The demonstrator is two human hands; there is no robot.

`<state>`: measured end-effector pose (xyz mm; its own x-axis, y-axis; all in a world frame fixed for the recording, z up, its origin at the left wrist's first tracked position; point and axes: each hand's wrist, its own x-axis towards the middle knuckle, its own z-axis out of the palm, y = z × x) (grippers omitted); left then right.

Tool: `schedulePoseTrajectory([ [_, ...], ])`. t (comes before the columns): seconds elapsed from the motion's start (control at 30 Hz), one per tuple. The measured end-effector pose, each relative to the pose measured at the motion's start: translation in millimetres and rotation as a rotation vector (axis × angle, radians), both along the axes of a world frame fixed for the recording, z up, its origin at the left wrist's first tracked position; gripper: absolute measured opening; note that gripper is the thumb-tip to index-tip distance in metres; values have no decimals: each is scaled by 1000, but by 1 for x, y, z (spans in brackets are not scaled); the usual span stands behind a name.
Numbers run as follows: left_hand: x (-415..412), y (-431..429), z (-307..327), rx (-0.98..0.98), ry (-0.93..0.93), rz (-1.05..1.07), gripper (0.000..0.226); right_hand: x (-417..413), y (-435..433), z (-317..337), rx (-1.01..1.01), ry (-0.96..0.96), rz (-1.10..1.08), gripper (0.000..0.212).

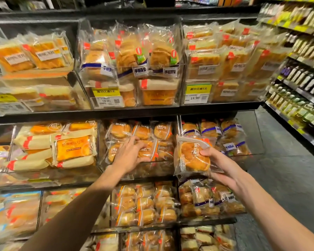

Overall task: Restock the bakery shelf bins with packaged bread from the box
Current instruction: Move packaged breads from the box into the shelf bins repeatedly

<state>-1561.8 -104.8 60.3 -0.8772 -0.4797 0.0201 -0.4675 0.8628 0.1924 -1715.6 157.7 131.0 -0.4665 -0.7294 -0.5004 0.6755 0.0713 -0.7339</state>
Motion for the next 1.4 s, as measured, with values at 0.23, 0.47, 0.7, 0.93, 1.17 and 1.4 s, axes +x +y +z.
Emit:
schedulePoseTrajectory([
  [0.23,20,-1,-8,-282,-105,-47,78,7,-11,8,-3,40,-41,48],
  [0.47,23,-1,2,-226,-106,-59,91,8,-21,16,-40,72,-46,36],
  [0.7,8,17,55,-208,421,-331,65,2,-31,25,-31,92,-46,50],
  [0.93,-15,59,122,-378,266,-825,99,10,-37,44,5,227,69,23],
  [1.17,-21,58,120,-274,183,-711,95,5,-37,26,-62,21,110,78],
  [1.4,-42,34,102,544,503,-13,74,-10,-18,21,-38,-14,3,54],
])
